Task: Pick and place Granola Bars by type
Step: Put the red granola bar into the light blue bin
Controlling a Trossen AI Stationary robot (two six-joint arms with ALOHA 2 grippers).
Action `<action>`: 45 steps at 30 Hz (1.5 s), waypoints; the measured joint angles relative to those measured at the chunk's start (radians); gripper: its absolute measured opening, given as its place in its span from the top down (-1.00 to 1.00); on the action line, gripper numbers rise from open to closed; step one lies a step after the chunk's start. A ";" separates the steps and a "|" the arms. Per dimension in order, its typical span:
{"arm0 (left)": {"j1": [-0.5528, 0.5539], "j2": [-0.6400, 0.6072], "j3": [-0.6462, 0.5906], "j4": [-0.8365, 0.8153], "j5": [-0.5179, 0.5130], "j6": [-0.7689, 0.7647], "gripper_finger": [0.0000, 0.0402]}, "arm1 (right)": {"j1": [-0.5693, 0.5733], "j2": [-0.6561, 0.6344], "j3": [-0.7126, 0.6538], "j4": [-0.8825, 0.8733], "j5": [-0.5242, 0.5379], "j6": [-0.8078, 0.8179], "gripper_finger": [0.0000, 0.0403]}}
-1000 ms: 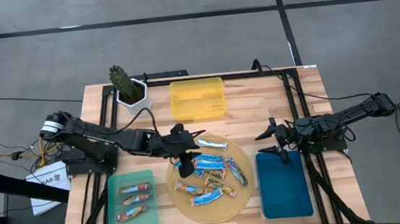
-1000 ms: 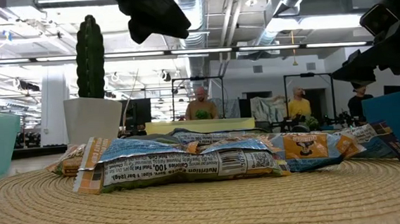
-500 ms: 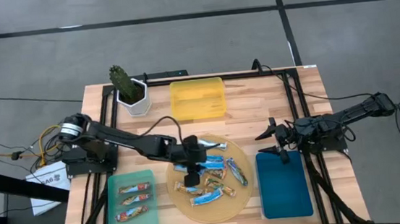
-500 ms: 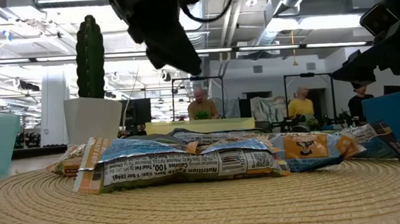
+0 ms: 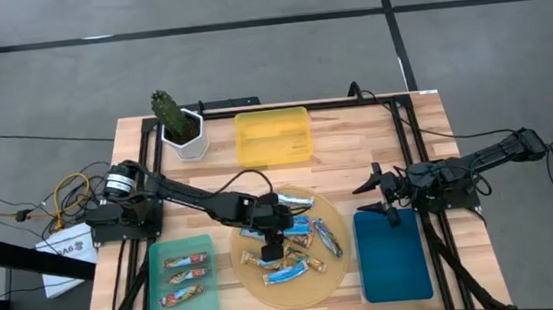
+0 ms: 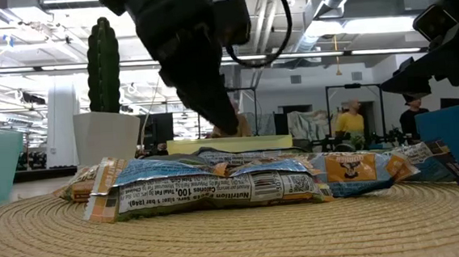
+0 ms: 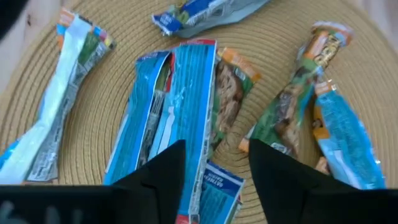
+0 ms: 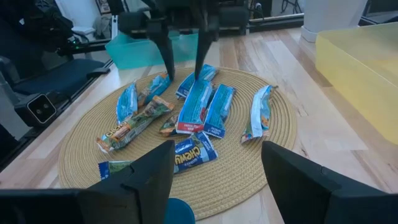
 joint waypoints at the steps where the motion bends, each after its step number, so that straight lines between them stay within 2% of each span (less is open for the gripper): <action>1: 0.000 0.006 0.000 0.000 0.000 0.000 0.08 | 0.000 0.000 0.000 0.000 0.000 0.000 -0.16; 8: 0.003 0.007 0.000 -0.004 -0.053 0.080 -0.09 | 0.000 0.000 0.000 0.000 0.000 0.000 -0.16; 13: 0.012 0.025 0.000 0.007 -0.018 0.098 -0.09 | 0.000 0.000 0.000 0.000 0.000 0.000 -0.16; 33: 0.047 0.057 0.009 0.000 -0.026 0.146 -0.09 | 0.000 0.000 0.000 0.000 0.000 0.000 -0.16; 45: 0.046 0.089 0.009 0.007 0.021 0.144 -0.07 | 0.000 0.000 0.000 0.001 0.000 0.000 -0.16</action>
